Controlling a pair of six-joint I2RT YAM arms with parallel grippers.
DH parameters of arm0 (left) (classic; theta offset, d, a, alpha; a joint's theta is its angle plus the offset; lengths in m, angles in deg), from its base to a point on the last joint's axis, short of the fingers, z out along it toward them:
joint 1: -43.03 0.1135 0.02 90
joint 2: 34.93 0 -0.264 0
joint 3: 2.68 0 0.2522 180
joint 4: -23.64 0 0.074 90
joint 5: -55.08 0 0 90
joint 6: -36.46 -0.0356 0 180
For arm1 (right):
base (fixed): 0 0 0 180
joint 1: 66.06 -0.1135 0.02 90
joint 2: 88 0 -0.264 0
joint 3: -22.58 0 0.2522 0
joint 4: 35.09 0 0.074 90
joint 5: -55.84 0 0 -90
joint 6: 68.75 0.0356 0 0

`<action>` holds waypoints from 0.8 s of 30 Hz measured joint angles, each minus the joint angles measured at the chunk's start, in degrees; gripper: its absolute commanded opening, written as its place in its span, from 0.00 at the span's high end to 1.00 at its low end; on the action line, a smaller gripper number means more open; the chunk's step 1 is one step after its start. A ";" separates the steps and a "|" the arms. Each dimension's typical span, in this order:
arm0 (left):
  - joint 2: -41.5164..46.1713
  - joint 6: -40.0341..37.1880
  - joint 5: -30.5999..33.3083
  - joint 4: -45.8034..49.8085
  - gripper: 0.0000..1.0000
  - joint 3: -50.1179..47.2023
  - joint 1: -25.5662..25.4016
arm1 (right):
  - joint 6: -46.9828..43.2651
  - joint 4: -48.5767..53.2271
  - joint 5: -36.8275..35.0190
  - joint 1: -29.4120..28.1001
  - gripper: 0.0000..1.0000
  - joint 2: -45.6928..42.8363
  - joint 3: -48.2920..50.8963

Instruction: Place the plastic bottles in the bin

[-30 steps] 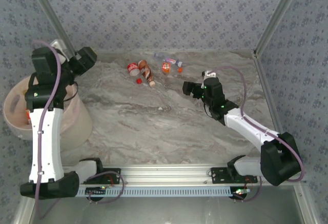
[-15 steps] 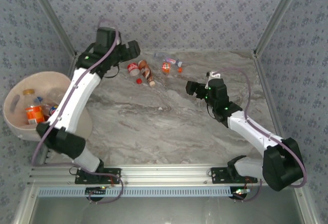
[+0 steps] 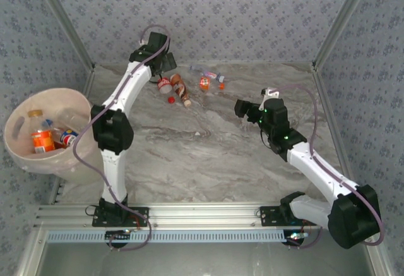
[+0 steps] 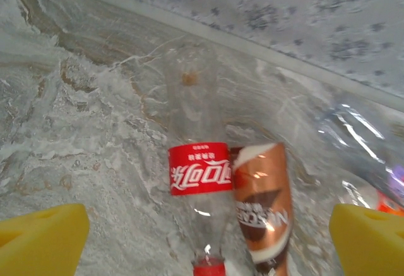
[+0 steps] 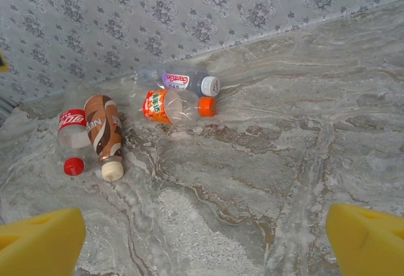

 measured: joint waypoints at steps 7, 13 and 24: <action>-12.74 1.09 -1.18 2.16 0.13 12.33 3.28 | -1.18 1.40 -0.94 0.59 0.00 -0.31 0.09; -23.17 1.09 -3.93 4.70 0.17 24.85 5.51 | -1.62 2.10 -1.57 1.38 0.00 -0.07 0.33; -31.56 0.83 -12.41 4.07 0.21 29.73 6.78 | -1.60 2.78 -1.90 1.64 0.00 3.72 0.28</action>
